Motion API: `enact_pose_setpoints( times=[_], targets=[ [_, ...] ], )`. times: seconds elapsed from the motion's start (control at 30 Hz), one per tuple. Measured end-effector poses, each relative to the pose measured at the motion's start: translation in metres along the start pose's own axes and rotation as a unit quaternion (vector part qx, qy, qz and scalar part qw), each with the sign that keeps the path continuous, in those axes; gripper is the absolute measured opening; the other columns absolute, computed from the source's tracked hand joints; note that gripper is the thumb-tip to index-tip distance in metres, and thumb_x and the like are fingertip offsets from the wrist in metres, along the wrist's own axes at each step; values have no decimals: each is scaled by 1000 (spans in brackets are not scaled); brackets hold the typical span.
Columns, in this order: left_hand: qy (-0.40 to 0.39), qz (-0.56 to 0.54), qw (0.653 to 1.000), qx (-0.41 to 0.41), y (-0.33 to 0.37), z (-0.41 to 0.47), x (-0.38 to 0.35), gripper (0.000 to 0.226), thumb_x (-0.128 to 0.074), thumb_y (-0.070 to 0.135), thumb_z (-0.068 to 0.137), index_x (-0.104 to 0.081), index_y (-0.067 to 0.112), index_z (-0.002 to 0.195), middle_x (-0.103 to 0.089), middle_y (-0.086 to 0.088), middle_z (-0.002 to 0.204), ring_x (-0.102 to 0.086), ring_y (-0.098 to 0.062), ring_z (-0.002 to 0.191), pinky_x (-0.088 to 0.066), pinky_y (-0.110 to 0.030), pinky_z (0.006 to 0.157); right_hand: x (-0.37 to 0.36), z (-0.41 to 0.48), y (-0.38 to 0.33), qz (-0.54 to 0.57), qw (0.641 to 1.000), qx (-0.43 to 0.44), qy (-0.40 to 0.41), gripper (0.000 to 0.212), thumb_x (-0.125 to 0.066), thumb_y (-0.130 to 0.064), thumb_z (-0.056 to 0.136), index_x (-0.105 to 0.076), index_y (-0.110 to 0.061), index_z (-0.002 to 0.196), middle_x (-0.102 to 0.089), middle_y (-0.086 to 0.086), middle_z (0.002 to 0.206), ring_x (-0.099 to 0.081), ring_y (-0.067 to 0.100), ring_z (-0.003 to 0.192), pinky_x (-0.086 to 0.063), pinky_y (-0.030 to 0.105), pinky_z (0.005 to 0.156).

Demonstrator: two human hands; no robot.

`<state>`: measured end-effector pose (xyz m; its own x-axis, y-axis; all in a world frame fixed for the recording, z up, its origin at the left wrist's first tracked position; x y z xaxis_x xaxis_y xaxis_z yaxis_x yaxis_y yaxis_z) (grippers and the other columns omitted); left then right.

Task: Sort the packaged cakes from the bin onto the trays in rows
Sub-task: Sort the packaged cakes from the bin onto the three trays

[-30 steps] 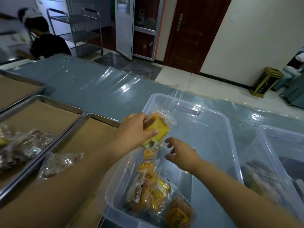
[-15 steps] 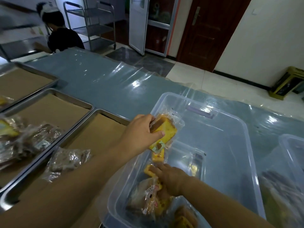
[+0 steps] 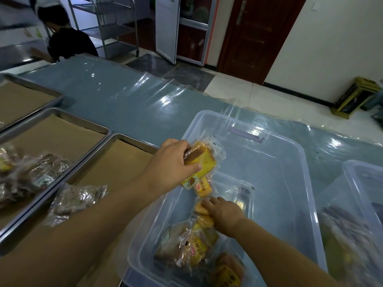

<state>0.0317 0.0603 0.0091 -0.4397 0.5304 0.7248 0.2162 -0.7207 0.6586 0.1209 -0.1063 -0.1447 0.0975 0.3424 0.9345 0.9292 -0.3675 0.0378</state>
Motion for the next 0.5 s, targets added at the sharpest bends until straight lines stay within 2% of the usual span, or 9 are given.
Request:
enact_pose_setpoints(
  times=[0.1, 0.17, 0.23, 0.3, 0.37, 0.43, 0.5],
  targets=[
    [2, -4, 1000, 4, 0, -1, 1, 33, -64, 50, 72, -53, 27, 93, -46, 13, 88, -44, -3, 82, -31, -13, 61, 9, -5, 6, 13, 998, -1, 68, 41, -58, -28, 74, -48, -21, 113, -60, 6, 103, -58, 29, 92, -33, 27, 68],
    [24, -19, 1000, 8, 0, -2, 5, 34, -64, 49, 74, -54, 26, 98, -45, 15, 87, -46, -4, 81, -31, -13, 60, 20, -8, 9, 28, 991, 17, 130, 31, -57, -31, 69, -55, -19, 98, -64, 6, 86, -60, 30, 76, -32, 26, 65],
    [45, -12, 999, -8, 4, -5, 10, 35, -63, 47, 78, -55, 24, 103, -49, 13, 88, -48, -7, 84, -36, -17, 63, 31, -6, 10, 51, 983, 22, 174, 28, -58, -33, 68, -57, -18, 92, -64, 5, 80, -60, 31, 71, -33, 27, 67],
    [61, 4, 998, -33, 10, -8, 13, 36, -63, 45, 80, -56, 21, 107, -56, 8, 94, -51, -12, 90, -41, -27, 71, 37, -2, 8, 70, 975, 16, 212, 32, -61, -37, 69, -60, -18, 94, -63, 6, 88, -60, 30, 80, -36, 30, 73],
    [83, 12, 996, -43, 14, -10, 17, 38, -64, 43, 81, -57, 19, 110, -59, 4, 98, -51, -15, 94, -39, -28, 75, 39, 5, 5, 83, 970, -9, 229, 46, -60, -49, 71, -62, -20, 107, -57, 9, 115, -52, 32, 104, -39, 38, 86],
    [106, 4, 994, -26, 13, -11, 21, 40, -63, 42, 81, -58, 17, 112, -59, 3, 101, -49, -13, 95, -36, -26, 76, 38, 15, 4, 100, 972, -52, 207, 63, -52, -64, 72, -53, -32, 126, -36, 7, 144, -31, 32, 129, -30, 45, 103],
    [120, -5, 993, -6, 11, -12, 22, 42, -62, 43, 82, -57, 16, 114, -59, 2, 101, -47, -11, 94, -35, -24, 76, 35, 26, 6, 123, 972, -91, 181, 67, -51, -71, 71, -46, -41, 131, -17, 3, 155, -12, 30, 140, -17, 47, 111]
  ],
)
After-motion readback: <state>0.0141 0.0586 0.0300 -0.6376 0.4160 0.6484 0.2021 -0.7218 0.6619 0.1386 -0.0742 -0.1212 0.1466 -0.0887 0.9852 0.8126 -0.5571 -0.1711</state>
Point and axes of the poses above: each hand's wrist, its own z-axis towards the middle knuckle, its own x-axis out of the back of the hand, y = z × x, the point moved 5 cm from there along z, towards the middle knuckle
